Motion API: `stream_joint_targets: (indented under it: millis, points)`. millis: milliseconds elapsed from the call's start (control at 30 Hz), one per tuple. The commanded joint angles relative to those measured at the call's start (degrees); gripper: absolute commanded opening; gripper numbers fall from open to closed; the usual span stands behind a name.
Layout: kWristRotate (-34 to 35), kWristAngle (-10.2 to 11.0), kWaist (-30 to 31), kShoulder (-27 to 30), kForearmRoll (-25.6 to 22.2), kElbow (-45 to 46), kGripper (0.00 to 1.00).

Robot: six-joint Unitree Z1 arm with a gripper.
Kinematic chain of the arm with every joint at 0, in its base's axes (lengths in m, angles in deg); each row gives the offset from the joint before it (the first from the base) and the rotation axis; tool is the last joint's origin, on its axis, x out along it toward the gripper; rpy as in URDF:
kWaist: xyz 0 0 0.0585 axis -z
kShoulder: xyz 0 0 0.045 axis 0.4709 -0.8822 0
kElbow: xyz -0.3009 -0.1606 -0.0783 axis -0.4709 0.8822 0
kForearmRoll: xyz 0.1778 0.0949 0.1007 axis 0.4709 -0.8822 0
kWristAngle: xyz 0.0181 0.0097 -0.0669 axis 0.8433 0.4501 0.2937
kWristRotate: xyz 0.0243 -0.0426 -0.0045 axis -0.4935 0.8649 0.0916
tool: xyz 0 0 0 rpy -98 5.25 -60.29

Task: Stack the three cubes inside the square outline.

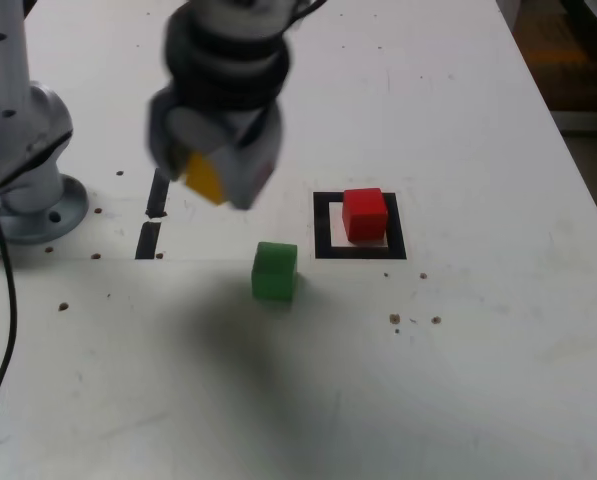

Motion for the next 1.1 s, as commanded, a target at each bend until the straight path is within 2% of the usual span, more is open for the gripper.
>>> stream_joint_targets:
  millis: [0,200,433,667,1067]
  points:
    - [1.3,-0.1,-1.6,-1.8,-0.5,-15.0,0.24]
    - [6.9,1.0,-6.5,-5.3,-0.8,-22.2,0.24]
    - [10.6,0.8,-8.7,-10.6,-0.5,-26.0,0.24]
    - [10.9,2.6,-9.7,-11.1,0.0,-22.5,0.24]
    - [11.4,5.1,-12.3,-10.7,4.3,-16.4,0.24]
